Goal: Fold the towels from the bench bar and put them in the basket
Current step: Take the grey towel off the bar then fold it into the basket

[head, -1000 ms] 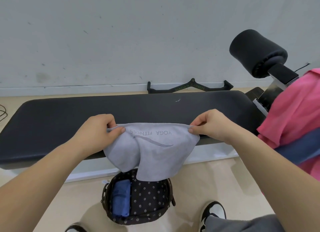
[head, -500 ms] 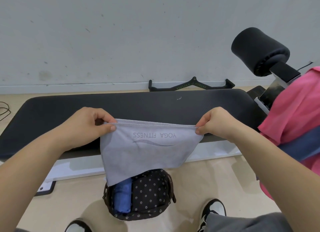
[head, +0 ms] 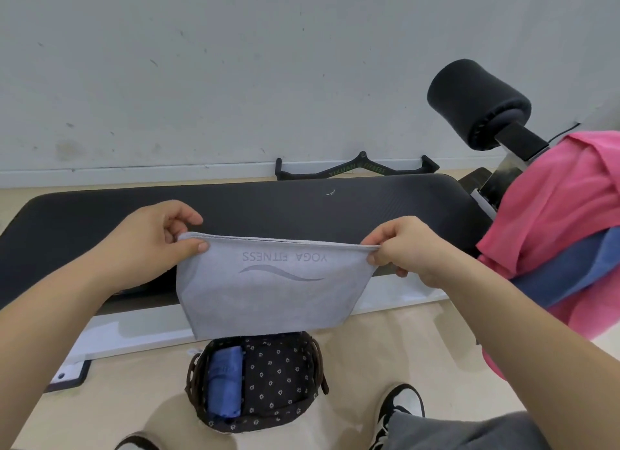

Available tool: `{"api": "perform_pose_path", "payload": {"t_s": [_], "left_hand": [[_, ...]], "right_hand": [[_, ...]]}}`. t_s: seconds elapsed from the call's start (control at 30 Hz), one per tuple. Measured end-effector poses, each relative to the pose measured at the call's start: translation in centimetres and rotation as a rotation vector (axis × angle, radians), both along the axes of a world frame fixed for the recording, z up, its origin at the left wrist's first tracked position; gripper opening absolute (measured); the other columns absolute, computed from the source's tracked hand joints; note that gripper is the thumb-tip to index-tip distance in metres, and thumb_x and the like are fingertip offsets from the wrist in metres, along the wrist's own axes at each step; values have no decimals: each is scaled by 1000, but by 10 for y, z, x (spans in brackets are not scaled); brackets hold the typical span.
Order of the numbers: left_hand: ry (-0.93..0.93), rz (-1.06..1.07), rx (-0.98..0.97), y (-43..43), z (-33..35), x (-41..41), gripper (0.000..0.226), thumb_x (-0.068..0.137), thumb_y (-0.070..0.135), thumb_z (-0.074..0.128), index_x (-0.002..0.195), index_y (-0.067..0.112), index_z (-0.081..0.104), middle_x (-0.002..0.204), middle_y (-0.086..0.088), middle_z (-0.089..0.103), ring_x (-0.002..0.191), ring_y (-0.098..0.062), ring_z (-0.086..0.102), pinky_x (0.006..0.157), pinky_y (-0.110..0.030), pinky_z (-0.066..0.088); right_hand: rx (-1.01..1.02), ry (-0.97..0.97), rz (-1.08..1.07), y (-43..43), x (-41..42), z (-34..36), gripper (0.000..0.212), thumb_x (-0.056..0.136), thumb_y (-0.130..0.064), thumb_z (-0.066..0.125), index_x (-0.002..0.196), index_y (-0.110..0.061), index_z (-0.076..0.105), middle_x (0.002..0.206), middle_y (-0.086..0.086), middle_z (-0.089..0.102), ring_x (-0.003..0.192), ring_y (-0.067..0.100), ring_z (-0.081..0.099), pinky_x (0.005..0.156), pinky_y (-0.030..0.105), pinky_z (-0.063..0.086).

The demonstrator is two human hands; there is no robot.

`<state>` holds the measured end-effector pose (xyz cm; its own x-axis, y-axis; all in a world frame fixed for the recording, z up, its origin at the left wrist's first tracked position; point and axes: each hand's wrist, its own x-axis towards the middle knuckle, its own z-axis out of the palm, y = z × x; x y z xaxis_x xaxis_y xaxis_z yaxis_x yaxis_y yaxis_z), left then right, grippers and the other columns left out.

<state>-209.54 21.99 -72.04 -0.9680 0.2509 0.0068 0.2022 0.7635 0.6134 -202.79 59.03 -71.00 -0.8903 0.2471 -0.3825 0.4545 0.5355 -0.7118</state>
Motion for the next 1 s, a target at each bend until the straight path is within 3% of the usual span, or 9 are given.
{"api": "perform_pose_path", "payload": {"t_s": [0.1, 0.2, 0.33, 0.4, 0.5, 0.6, 0.7, 0.87, 1.0], "left_hand": [[-29, -12, -42, -1, 3, 4, 7, 93, 33, 73, 86, 36, 73, 79, 10, 71, 76, -13, 64, 65, -31, 47], [-33, 28, -47, -4, 7, 5, 18, 95, 41, 68, 78, 37, 75, 68, 6, 68, 72, -22, 64, 67, -37, 50], [-18, 94, 22, 3, 15, 9, 18, 98, 41, 63, 85, 38, 76, 63, 13, 69, 68, -15, 65, 69, -33, 52], [-76, 139, 111, 11, 16, 11, 20, 103, 33, 57, 92, 34, 74, 63, 4, 73, 58, -19, 71, 69, -34, 54], [-195, 260, 228, 20, 15, 8, 22, 108, 26, 48, 99, 30, 68, 63, -9, 74, 50, -22, 71, 56, -30, 47], [-303, 400, 442, 28, 13, -1, 21, 110, 27, 44, 107, 22, 65, 68, -14, 76, 53, -21, 73, 53, -31, 52], [-313, 473, 645, 38, 7, -16, 23, 111, 26, 43, 113, 13, 61, 81, -16, 78, 71, -27, 79, 63, -37, 61], [-156, 493, 618, 46, -9, -47, 20, 110, 24, 42, 105, 17, 60, 90, -8, 78, 86, -23, 77, 87, -44, 62], [-65, 458, 624, 47, -20, -71, 18, 108, 21, 44, 101, 22, 60, 94, -2, 77, 91, -18, 75, 95, -43, 58]], "right_hand": [[-82, 19, -51, 2, 2, 6, 18, 85, 4, 69, 86, -9, 82, 76, 14, 67, 59, 18, 53, 49, 26, 46], [-214, 56, -151, 0, 4, 12, 14, 94, -7, 69, 98, -13, 81, 80, 12, 69, 60, 17, 61, 51, 25, 53], [-379, 165, -341, -13, 3, 13, 18, 104, -7, 55, 109, -9, 73, 90, 18, 72, 53, 20, 70, 47, 27, 57], [-463, 201, -415, -23, 0, 11, 23, 107, -8, 47, 110, -9, 70, 81, 18, 75, 55, 24, 72, 50, 31, 61], [-560, 211, -502, -36, -10, 8, 24, 109, -13, 43, 111, -15, 67, 71, 14, 77, 65, 30, 77, 61, 39, 66], [-498, 281, -545, -46, -28, 0, 23, 107, -17, 47, 106, -22, 70, 94, 14, 77, 75, 25, 79, 70, 37, 66], [-270, 438, -482, -54, -53, -13, 31, 104, -12, 47, 90, -30, 69, 95, 5, 73, 82, 20, 71, 80, 35, 62], [-256, 505, -486, -63, -98, -29, 31, 99, -10, 45, 108, -17, 74, 78, -6, 62, 70, 11, 56, 65, 22, 45], [-293, 544, -492, -69, -121, -34, 27, 99, -14, 48, 106, -22, 73, 72, -12, 59, 64, 6, 52, 61, 15, 45]]}}
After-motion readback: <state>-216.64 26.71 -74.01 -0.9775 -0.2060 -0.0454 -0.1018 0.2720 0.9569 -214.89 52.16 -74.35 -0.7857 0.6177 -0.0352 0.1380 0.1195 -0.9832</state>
